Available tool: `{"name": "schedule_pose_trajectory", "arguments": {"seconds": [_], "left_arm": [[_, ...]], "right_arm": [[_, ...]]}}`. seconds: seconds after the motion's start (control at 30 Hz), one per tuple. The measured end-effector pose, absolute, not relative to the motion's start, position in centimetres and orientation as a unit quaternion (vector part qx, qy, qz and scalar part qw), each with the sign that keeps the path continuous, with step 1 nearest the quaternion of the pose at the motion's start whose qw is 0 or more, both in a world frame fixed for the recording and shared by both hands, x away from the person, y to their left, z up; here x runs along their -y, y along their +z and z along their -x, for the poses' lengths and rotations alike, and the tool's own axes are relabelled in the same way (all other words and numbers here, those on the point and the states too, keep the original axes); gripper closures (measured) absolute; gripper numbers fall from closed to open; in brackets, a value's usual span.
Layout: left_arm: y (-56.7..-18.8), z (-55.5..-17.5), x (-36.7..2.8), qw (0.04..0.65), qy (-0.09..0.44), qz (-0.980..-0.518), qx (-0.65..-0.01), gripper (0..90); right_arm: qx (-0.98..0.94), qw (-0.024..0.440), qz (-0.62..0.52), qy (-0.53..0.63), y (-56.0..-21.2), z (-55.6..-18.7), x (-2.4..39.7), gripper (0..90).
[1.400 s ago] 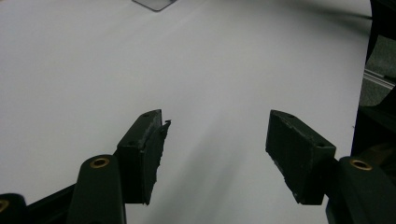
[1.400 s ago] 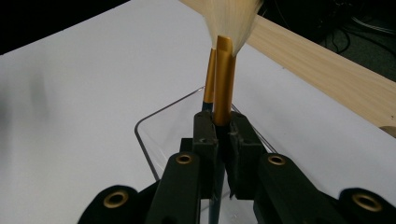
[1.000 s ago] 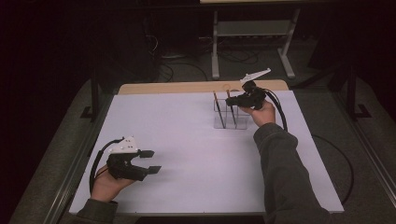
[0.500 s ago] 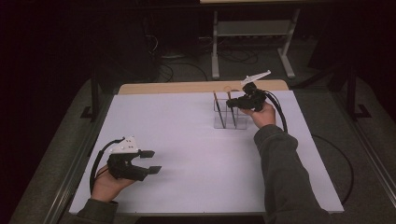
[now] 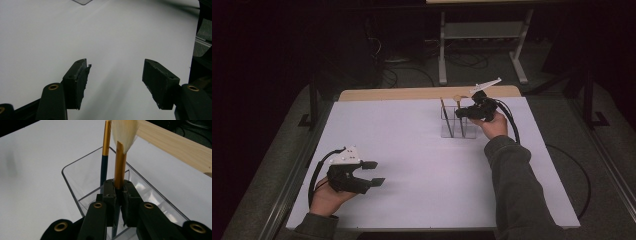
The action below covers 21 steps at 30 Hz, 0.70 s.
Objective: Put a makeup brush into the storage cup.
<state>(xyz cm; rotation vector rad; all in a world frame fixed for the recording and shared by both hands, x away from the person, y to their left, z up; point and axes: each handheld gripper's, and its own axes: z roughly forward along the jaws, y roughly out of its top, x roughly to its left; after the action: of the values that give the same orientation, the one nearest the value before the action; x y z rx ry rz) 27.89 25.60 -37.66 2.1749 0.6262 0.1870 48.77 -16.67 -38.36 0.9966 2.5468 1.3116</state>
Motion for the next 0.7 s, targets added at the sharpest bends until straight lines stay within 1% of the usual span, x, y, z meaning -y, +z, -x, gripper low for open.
{"name": "schedule_pose_trajectory", "arguments": {"seconds": [0.4,0.7], "left_arm": [[-37.64,-27.86,-25.63,0.422,0.075,-0.868,-0.251,36.3],[-37.65,-27.87,-25.65,0.421,0.075,-0.868,-0.252,36.2]], "right_arm": [[-0.839,0.054,-0.329,0.431,-38.49,-48.66,16.73,80.8],[-0.836,0.051,-0.342,0.426,-38.68,-48.50,16.82,75.2]]}}
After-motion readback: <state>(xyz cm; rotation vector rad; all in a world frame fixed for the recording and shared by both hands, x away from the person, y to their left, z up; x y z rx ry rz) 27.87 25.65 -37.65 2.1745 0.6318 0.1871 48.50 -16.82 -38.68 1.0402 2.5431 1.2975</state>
